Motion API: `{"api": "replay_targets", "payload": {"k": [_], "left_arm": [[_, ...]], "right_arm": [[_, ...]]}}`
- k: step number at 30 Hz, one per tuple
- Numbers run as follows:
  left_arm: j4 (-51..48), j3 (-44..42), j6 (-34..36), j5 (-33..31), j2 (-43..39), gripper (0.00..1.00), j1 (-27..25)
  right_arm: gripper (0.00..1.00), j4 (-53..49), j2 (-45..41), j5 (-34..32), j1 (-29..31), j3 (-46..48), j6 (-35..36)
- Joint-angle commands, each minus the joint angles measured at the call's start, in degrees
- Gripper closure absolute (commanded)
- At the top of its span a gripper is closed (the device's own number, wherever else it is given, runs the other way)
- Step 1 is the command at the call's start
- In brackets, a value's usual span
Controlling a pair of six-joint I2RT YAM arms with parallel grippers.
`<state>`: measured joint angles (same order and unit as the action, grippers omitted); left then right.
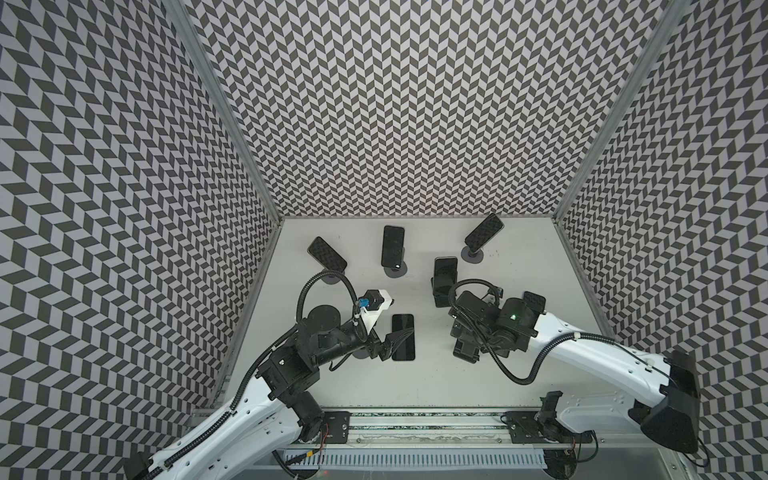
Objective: Remove the phone from the phone stand
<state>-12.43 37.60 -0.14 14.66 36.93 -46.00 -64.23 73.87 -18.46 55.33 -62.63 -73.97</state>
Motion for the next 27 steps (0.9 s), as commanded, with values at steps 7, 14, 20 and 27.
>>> {"api": "replay_targets", "payload": {"k": [7,14,20,27], "left_arm": [[1.77,-0.23,0.12,1.45,0.17,0.14,-0.23],[2.66,0.10,1.56,4.41,0.62,0.14,-0.23],[2.31,0.47,1.68,3.56,1.43,0.14,-0.23],[1.80,1.25,2.46,2.85,2.47,0.14,-0.23]], "right_arm": [[0.02,3.62,1.27,-1.70,-0.74,1.54,-0.47],[0.03,6.46,2.65,-1.99,-3.06,2.95,1.85],[0.04,8.42,5.02,-1.50,-5.46,2.62,5.45],[0.07,9.82,7.33,-1.43,-7.30,2.69,8.21]]}}
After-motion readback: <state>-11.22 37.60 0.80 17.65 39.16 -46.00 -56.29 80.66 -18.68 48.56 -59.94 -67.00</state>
